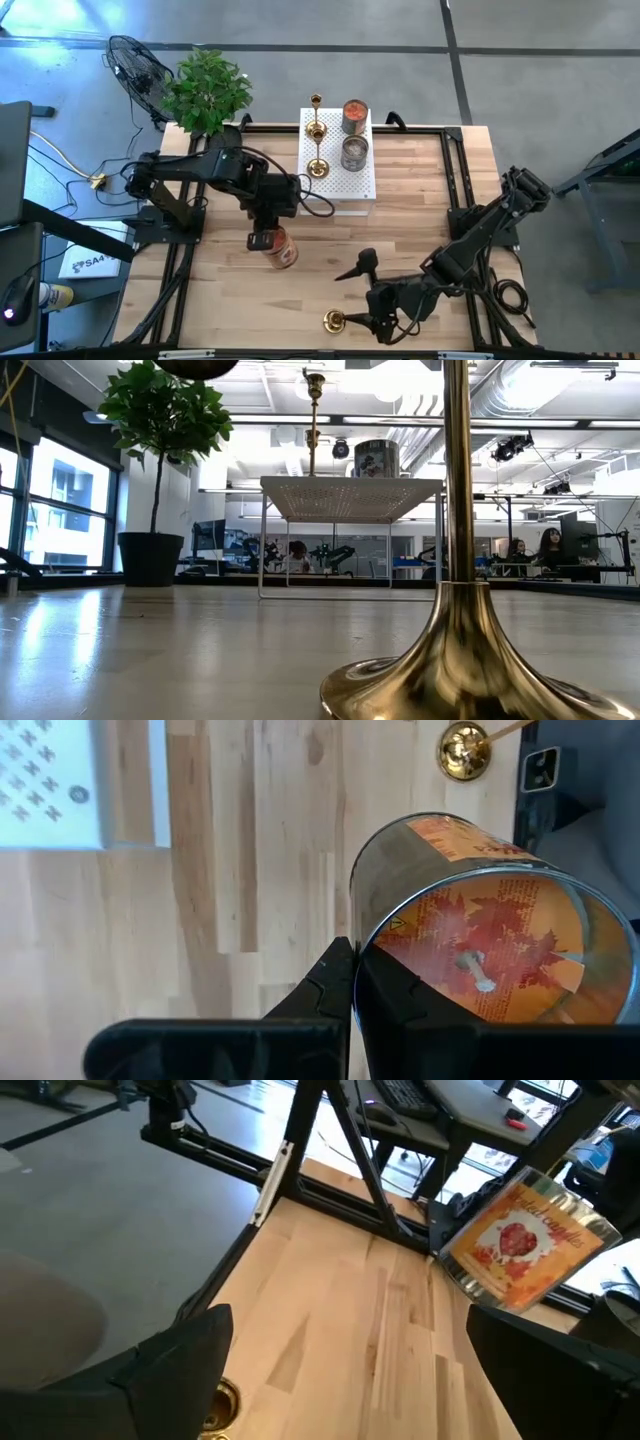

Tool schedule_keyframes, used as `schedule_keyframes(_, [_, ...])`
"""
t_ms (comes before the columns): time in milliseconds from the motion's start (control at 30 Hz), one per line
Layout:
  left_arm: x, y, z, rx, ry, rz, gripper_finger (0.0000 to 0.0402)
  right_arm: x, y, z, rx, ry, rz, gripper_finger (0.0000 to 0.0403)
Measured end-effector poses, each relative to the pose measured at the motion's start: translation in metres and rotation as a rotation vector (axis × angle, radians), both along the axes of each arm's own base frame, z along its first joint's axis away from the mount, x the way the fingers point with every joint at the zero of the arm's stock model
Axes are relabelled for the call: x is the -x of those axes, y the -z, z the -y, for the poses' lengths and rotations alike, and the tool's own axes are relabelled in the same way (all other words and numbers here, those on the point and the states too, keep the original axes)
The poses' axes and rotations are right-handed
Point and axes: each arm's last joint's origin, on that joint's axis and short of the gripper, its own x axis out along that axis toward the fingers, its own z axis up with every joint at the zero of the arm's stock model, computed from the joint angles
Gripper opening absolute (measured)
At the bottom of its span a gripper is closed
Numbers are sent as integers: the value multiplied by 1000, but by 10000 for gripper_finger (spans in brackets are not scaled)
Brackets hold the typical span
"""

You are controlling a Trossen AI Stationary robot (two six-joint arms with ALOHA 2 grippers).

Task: Pick & Place candle stick holders
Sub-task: Put the orange scented candle on the shelf

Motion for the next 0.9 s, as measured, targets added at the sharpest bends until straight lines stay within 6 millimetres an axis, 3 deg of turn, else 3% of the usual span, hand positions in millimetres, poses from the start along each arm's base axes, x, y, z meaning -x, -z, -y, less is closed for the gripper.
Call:
schedule_keyframes(300, [-1,0,-2,-67,9,16,1,0,0,0,0,1,1,397])
schedule_keyframes(400, [0,0,0,-70,15,16,1,-5,-8,1,12,14,92,398])
schedule_keyframes(633, [-2,0,2,-97,38,39,1,-18,-9,32,-109,479,166,396])
schedule_keyframes(900, [-7,-2,1,-155,73,106,1,-42,15,62,-274,428,192,397])
